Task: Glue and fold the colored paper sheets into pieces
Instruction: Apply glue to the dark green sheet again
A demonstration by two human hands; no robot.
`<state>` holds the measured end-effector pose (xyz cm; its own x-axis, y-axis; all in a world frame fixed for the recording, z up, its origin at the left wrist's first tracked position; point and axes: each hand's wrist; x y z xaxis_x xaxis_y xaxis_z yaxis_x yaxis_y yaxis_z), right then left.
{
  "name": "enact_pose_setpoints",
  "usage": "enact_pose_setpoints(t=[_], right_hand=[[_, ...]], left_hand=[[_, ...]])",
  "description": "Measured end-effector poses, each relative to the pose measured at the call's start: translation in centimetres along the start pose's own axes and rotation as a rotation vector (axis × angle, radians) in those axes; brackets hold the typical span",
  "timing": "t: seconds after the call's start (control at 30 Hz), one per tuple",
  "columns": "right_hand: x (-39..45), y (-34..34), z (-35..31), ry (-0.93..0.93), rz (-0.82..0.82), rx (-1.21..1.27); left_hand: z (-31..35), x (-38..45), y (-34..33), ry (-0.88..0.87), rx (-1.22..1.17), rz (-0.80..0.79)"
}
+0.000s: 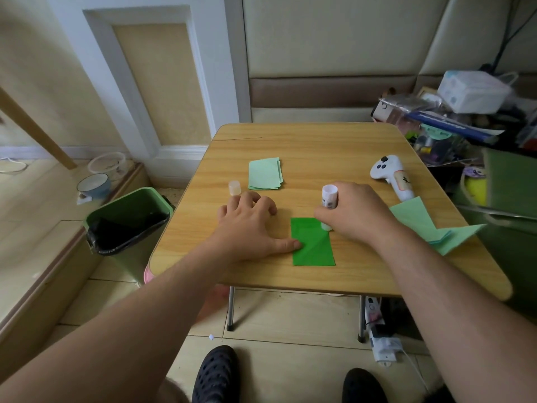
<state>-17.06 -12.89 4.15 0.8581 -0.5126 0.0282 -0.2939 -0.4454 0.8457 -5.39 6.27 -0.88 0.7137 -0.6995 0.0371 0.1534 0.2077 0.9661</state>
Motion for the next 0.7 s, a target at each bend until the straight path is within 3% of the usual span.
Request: enact_pose_setpoints(t=[0.13, 0.3, 0.7], right_hand=[[0.0, -0.6, -0.8, -0.013, 0.048, 0.138], [-0.6, -2.0, -2.0, 0.017, -0.047, 0.287], [0.3, 0.0, 0.7, -0.08, 0.072, 0.068]], left_hand=[[0.0, 0.0, 0.0, -0.003, 0.008, 0.007], [0.1, 0.0, 0.0, 0.001, 0.015, 0.009], [0.1, 0.0, 0.4, -0.008, 0.009, -0.038]])
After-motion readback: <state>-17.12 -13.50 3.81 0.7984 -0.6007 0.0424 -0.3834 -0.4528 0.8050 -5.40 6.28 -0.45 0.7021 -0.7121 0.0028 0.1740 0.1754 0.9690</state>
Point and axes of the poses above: each hand's wrist, its own x-axis towards the middle knuckle, its own y-axis out of the back of the hand, z = x × y, and after that the axes turned 5 degrees about -y, right-handed
